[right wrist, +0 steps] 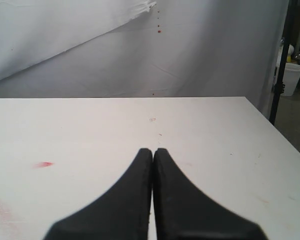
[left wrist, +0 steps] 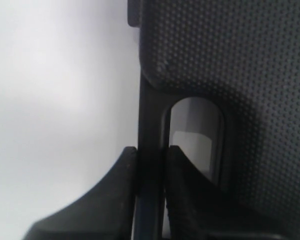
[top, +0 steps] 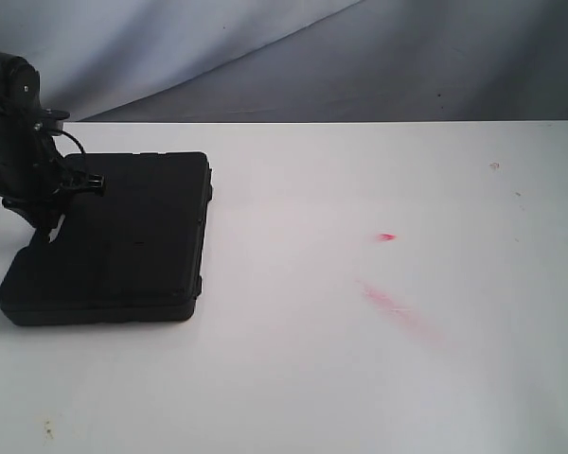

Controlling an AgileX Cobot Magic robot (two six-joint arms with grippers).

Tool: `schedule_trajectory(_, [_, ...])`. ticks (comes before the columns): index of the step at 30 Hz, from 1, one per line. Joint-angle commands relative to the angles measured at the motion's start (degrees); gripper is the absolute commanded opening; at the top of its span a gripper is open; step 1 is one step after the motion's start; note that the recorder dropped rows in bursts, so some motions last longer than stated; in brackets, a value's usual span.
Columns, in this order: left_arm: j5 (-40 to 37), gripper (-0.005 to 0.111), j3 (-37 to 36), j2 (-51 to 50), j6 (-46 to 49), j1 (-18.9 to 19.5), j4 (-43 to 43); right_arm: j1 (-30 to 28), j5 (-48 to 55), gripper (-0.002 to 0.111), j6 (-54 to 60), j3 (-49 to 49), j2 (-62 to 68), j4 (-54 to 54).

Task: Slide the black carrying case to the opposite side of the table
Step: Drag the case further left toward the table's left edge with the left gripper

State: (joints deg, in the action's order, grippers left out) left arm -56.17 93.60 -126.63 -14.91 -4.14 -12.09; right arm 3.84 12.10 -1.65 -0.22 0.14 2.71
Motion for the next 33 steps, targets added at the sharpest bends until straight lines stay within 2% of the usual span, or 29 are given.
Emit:
schedule_trajectory(1, [0.9, 0.000, -0.1, 1.3, 0.2, 0.2, -3.1, -0.4, 0.1, 0.000, -0.1, 0.2, -0.1, -0.5])
schedule_trajectory(18, [1.3, 0.000, -0.1, 1.3, 0.2, 0.3, -5.0, -0.4, 0.1, 0.000, -0.1, 0.2, -0.1, -0.5])
schedule_trajectory(33, [1.3, 0.001, -0.1, 1.3, -0.7, 0.3, -2.9, -0.4, 0.1, 0.000, -0.1, 0.2, -0.1, -0.5])
